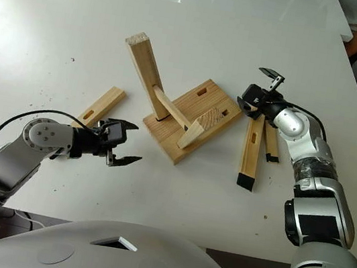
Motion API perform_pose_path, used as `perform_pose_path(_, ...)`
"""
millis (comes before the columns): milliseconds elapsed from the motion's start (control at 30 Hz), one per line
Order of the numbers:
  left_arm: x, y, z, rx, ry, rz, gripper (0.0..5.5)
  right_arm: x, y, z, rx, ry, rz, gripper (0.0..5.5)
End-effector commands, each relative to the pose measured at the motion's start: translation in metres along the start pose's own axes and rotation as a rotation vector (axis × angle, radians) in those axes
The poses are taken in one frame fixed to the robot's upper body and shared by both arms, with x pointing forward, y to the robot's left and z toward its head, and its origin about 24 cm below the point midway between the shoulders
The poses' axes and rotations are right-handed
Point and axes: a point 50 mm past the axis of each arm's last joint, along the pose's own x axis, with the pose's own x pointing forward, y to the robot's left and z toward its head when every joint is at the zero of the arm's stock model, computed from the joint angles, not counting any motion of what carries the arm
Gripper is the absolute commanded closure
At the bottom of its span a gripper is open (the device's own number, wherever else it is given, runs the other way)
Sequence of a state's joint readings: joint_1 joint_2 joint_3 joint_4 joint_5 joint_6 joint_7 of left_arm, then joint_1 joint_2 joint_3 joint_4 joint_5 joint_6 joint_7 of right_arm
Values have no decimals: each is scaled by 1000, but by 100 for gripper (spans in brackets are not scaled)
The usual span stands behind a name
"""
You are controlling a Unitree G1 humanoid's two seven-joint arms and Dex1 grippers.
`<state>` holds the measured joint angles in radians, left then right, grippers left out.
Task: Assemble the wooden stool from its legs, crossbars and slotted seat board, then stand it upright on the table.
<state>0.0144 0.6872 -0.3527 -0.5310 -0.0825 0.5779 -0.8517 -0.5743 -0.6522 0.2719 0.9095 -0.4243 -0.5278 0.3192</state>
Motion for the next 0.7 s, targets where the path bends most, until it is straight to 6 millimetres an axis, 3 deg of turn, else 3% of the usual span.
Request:
perform_pose_path(33,15,2,-16,-88,29,19,116,-1,3,5,-41,-47,66,14)
perform_pose_path(167,21,20,-35,-116,84,124,116,-4,-1,16,-81,-125,103,14)
perform_pose_path(300,20,40,-39,-107,91,212,116,-9,-2,27,-113,-193,137,14)
perform_pose_path(433,20,51,-37,-52,96,253,116,-17,5,35,-118,-227,187,14)
perform_pose_path(700,11,66,-21,22,67,290,116,-32,21,26,-196,-189,312,14)
